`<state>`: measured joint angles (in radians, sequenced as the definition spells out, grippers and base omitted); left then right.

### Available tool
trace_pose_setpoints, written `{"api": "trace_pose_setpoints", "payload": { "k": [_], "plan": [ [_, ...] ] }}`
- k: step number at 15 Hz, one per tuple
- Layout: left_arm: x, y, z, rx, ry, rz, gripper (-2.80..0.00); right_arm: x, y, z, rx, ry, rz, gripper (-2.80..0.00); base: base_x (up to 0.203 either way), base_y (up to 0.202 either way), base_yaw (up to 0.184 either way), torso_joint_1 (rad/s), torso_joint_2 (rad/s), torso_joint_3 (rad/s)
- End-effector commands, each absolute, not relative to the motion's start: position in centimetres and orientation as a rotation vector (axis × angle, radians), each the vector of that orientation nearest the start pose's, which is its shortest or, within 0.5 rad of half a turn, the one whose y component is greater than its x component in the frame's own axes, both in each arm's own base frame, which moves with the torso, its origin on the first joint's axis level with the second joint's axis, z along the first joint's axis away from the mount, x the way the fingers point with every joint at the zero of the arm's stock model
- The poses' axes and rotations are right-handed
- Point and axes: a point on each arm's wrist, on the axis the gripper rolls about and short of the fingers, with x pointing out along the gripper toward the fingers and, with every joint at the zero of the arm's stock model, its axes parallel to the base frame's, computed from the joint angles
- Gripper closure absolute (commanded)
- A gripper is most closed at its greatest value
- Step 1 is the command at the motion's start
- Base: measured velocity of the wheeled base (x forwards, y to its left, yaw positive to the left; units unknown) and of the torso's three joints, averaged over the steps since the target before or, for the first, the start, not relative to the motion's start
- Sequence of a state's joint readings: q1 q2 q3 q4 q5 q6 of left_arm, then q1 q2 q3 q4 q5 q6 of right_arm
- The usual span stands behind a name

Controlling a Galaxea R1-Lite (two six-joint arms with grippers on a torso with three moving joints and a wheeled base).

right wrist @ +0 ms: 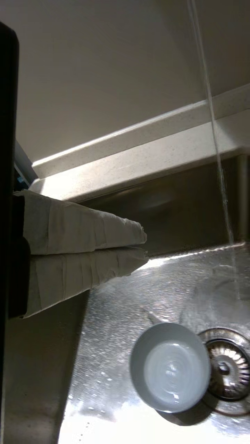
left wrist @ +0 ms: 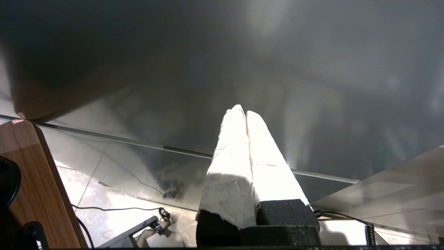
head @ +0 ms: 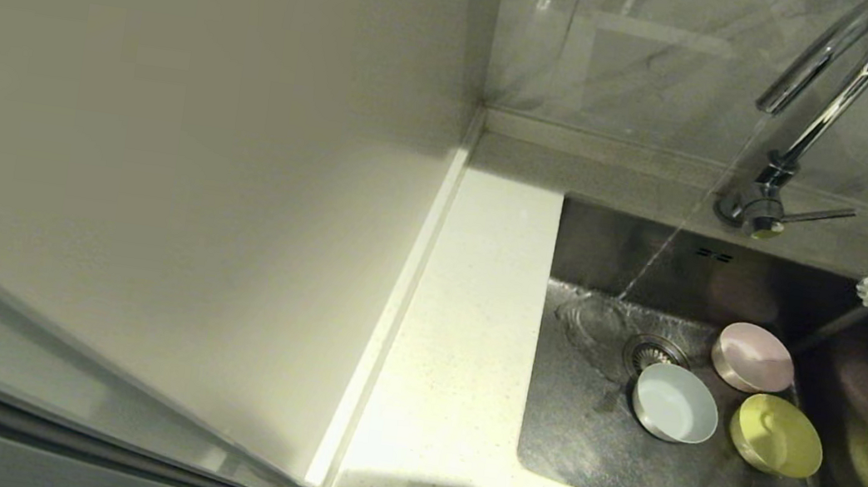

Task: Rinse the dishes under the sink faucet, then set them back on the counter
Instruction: Turn off the faucet

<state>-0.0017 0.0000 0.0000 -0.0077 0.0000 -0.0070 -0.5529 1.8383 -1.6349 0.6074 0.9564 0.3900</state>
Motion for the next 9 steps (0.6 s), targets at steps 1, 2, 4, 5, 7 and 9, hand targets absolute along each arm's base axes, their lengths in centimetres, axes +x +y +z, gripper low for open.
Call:
{"api": "trace_pose_setpoints", "payload": {
  "k": [1, 2, 4, 5, 7, 9],
  "plan": [
    [-2.3, 0.0, 7.5, -0.008, -0.005, -0.002, 0.0, 29.7, -16.0, 26.2, 0.894, 0.631, 0.284, 0.0, 0.0, 0.0, 0.0, 0.0, 0.0, 0.0],
    [-2.3, 0.0, 7.5, -0.008, -0.005, -0.002, 0.0, 30.1, -16.2, 26.3, 0.868, 0.604, 0.29, 0.0, 0.0, 0.0, 0.0, 0.0, 0.0, 0.0],
    [-2.3, 0.0, 7.5, -0.008, -0.005, -0.002, 0.0, 30.8, -16.6, 26.5, 0.822, 0.554, 0.302, 0.0, 0.0, 0.0, 0.0, 0.0, 0.0, 0.0],
    [-2.3, 0.0, 7.5, -0.008, -0.005, -0.002, 0.0, 31.1, -16.7, 26.6, 0.805, 0.535, 0.307, 0.0, 0.0, 0.0, 0.0, 0.0, 0.0, 0.0],
    [-2.3, 0.0, 7.5, -0.008, -0.005, -0.001, 0.0, 31.6, -16.7, 26.7, 0.785, 0.515, 0.316, 0.0, 0.0, 0.0, 0.0, 0.0, 0.0, 0.0],
    [-2.3, 0.0, 7.5, -0.008, -0.005, -0.002, 0.0, 32.1, -16.5, 26.8, 0.774, 0.512, 0.325, 0.0, 0.0, 0.0, 0.0, 0.0, 0.0, 0.0]
  ]
}}
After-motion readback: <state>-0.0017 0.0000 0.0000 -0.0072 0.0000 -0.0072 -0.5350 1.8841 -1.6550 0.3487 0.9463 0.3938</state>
